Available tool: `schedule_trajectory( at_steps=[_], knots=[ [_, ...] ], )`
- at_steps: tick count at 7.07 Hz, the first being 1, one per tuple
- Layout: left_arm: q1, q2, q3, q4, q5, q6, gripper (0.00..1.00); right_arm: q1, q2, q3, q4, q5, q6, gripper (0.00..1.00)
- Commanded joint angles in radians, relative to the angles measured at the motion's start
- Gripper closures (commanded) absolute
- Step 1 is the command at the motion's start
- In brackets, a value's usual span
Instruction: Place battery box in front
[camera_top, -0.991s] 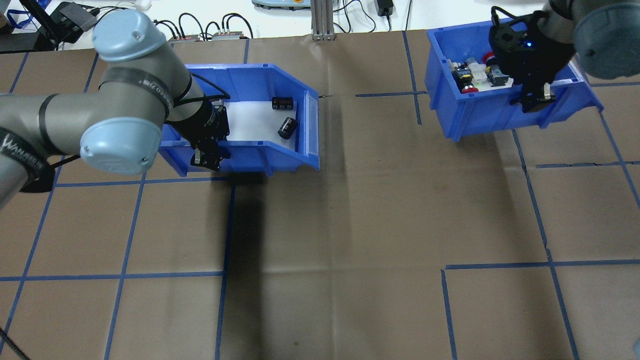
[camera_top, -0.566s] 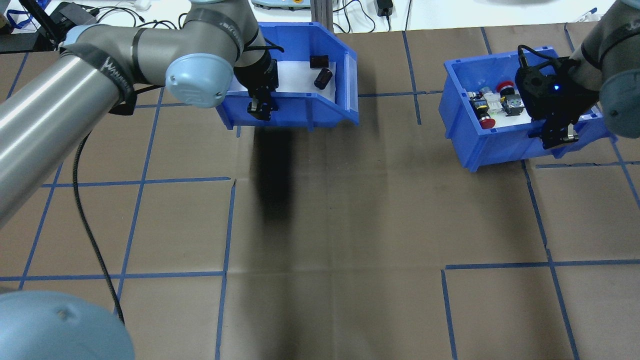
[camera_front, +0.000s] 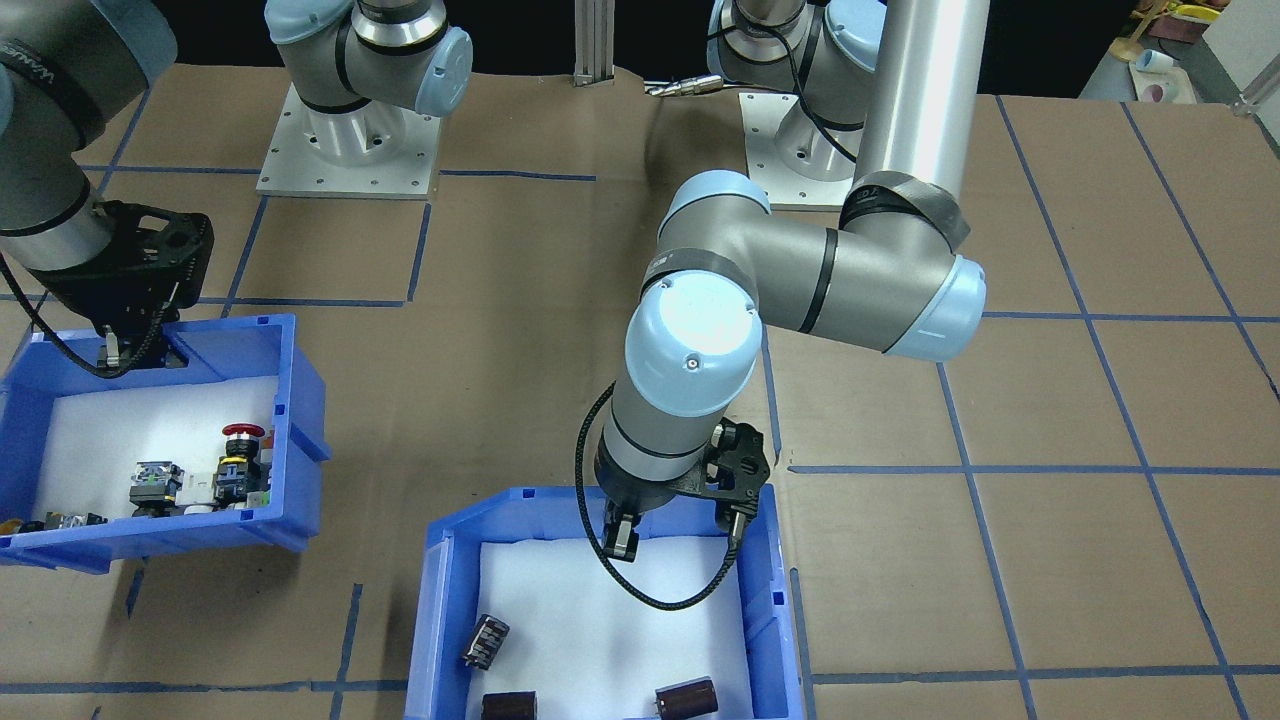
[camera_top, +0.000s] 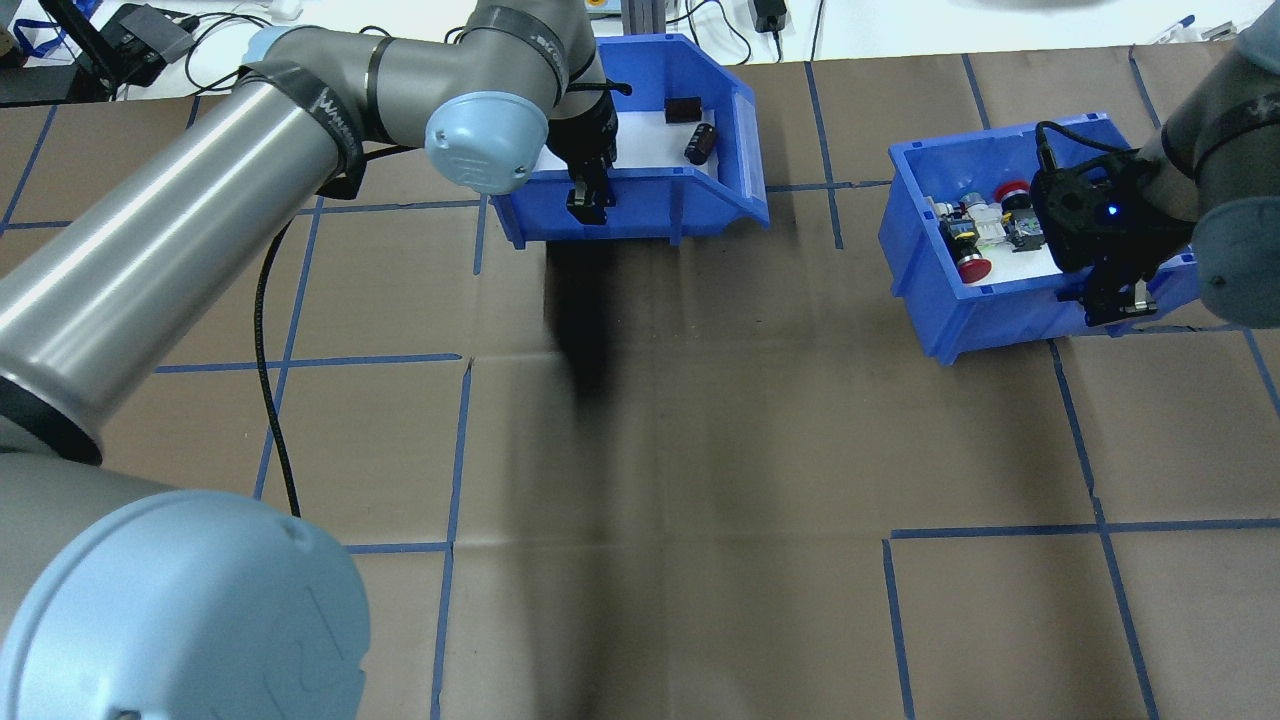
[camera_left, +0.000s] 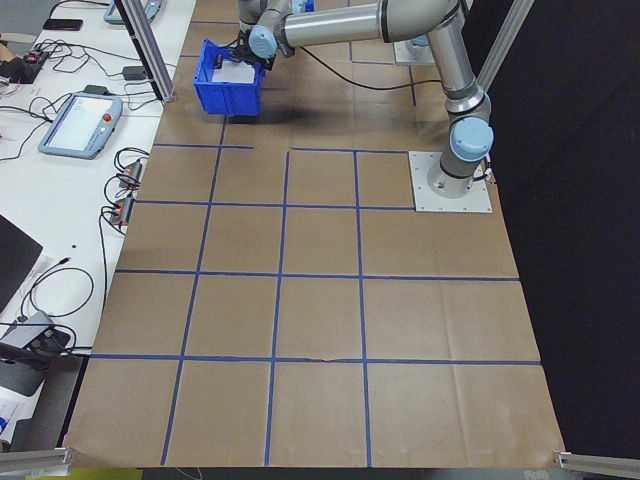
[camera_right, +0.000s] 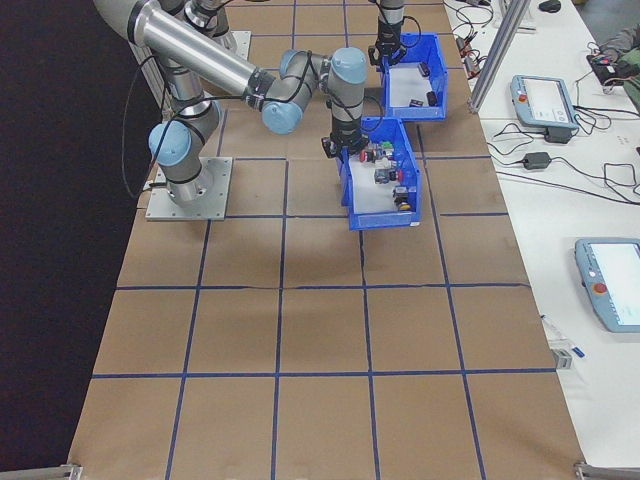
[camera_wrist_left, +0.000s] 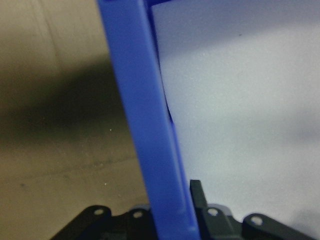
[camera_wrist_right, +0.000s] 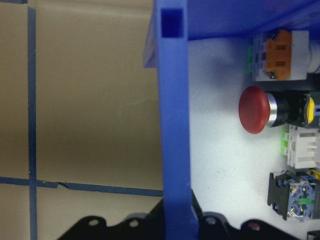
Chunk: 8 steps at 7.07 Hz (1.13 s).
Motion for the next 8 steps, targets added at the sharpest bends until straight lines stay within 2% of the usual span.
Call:
schedule_trajectory(
  at_steps=[1, 2, 4, 7, 8],
  knots=[
    [-0.005, -0.006, -0.026, 0.002, -0.022, 0.000, 1.00, 0.002, -0.106, 0.122, -0.011, -0.007, 0.004, 0.96],
    [-0.005, -0.003, -0.041, 0.000, -0.042, 0.003, 1.00, 0.004, -0.159, 0.179, -0.011, -0.006, 0.011, 0.96],
    [-0.002, -0.009, -0.038, 0.026, -0.041, -0.004, 0.99, 0.010, -0.266, 0.271, -0.005, 0.005, 0.063, 0.96],
    [-0.005, -0.029, -0.035, 0.046, -0.039, -0.046, 0.99, 0.028, -0.352, 0.363, -0.006, 0.008, 0.119, 0.96],
    [-0.008, -0.029, -0.035, 0.046, -0.041, -0.049, 0.96, 0.074, -0.369, 0.364, -0.008, 0.008, 0.146, 0.96]
  ],
)
